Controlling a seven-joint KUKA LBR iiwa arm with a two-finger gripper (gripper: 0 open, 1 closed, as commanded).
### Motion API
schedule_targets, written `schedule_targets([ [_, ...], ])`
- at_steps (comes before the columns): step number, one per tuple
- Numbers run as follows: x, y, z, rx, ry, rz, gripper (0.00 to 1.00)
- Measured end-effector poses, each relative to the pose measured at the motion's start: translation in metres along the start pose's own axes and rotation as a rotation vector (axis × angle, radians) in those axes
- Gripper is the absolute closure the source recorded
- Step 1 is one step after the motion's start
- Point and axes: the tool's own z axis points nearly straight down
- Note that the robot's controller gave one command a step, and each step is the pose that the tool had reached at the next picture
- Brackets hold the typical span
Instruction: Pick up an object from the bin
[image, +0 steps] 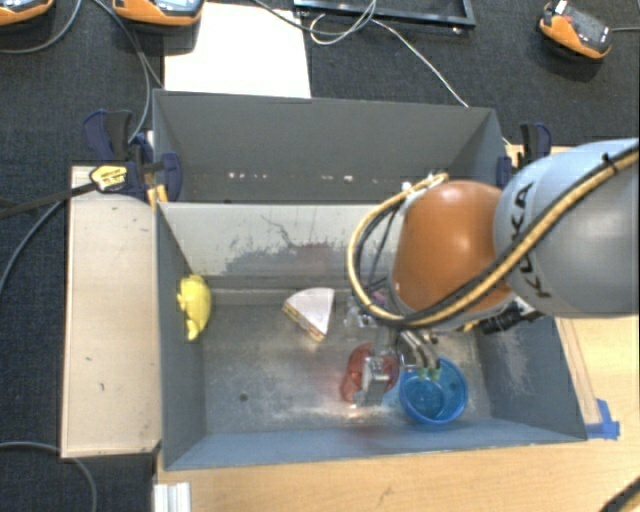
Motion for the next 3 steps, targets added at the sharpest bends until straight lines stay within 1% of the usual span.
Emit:
schedule_targets([
  [1, -0.002, 0.0, -0.004, -0.001, -0.008, 0.003, 0.0],
  [2, -0.003, -0.029, 0.039, -0.001, -0.01, -0.086, 0.0],
  [3, 0.009, -0.078, 0.033, -0.001, -0.008, -0.184, 0.0],
])
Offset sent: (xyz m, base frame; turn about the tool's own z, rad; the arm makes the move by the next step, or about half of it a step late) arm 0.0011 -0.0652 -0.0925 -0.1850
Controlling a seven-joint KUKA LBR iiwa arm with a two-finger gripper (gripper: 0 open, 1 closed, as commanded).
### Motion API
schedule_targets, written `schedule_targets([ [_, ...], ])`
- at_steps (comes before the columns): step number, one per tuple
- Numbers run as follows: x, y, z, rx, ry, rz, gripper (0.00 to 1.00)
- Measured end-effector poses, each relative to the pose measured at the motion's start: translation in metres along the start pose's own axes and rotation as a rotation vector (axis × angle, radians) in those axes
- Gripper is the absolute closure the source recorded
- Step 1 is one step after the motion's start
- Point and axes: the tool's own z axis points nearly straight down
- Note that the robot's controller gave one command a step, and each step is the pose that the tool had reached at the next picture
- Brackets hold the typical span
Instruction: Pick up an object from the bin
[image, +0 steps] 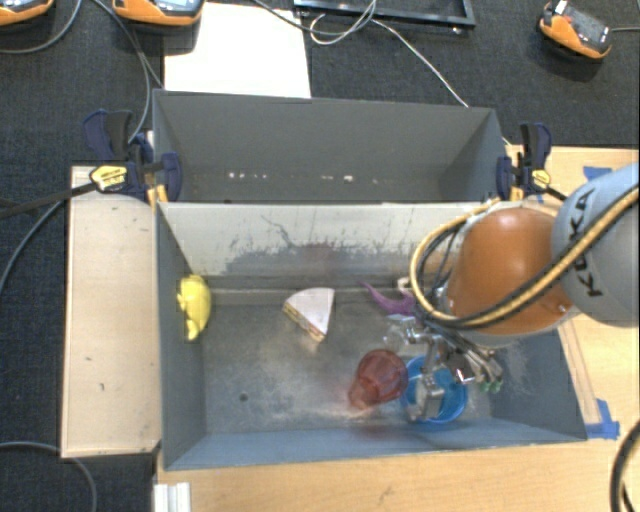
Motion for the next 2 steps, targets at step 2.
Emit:
schedule_targets([
  [2, -0.001, -0.03, 0.057, 0.001, -0.006, 0.026, 0.0],
])
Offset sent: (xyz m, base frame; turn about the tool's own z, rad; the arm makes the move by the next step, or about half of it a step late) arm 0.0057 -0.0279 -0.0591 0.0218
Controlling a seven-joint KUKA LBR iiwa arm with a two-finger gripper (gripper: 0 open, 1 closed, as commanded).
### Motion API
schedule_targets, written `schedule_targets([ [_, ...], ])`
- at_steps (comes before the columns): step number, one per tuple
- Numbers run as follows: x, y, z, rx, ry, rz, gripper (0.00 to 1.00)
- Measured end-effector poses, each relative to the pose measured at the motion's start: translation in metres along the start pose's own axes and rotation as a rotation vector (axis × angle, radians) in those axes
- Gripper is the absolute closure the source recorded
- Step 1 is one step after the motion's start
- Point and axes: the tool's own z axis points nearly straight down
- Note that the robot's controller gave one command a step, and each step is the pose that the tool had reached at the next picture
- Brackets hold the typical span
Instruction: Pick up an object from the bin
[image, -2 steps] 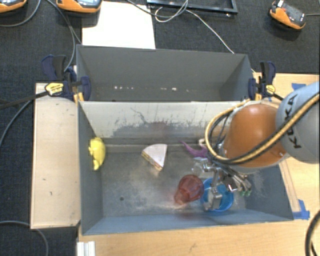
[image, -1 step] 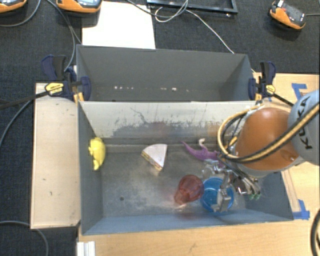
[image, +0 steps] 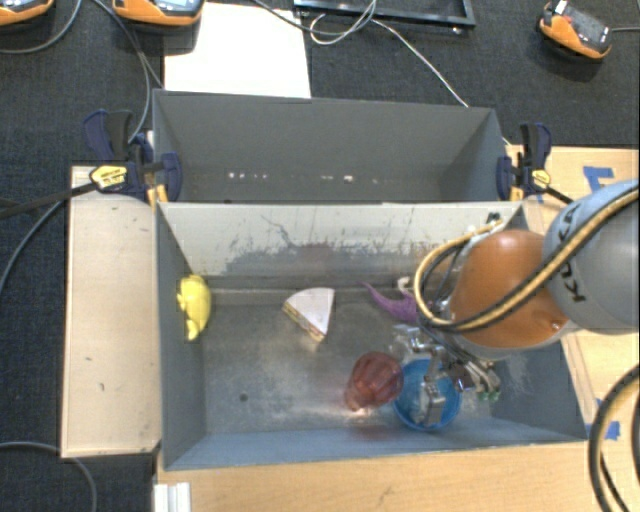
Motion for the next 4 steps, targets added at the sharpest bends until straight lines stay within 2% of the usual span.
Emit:
schedule_targets([
  [1, 0.0014, 0.0073, -0.0003, 0.001, -0.015, -0.222, 1.0],
  [4, 0.0019, 0.0072, -0.009, 0.001, -0.015, -0.22, 1.0],
])
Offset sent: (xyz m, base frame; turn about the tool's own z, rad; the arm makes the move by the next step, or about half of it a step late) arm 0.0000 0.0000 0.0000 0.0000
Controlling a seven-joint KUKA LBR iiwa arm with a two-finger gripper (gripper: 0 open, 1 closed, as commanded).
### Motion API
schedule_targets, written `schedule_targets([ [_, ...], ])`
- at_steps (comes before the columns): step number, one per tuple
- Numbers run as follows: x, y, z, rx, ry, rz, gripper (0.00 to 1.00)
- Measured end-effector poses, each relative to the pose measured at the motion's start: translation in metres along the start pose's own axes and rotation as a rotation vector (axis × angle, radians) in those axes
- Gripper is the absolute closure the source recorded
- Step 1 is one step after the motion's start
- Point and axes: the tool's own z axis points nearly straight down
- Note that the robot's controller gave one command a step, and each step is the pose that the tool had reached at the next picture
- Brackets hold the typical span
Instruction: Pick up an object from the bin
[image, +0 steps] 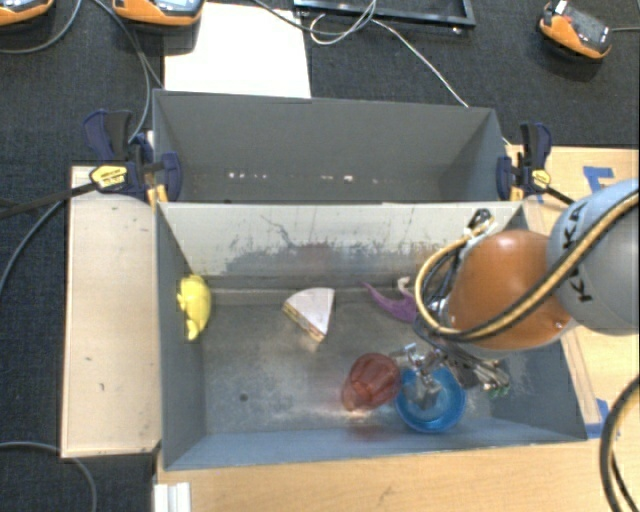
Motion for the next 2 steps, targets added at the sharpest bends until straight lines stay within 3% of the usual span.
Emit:
schedule_targets([
  [2, 0.002, 0.001, -0.034, -0.005, 0.01, 0.001, 1.0],
])
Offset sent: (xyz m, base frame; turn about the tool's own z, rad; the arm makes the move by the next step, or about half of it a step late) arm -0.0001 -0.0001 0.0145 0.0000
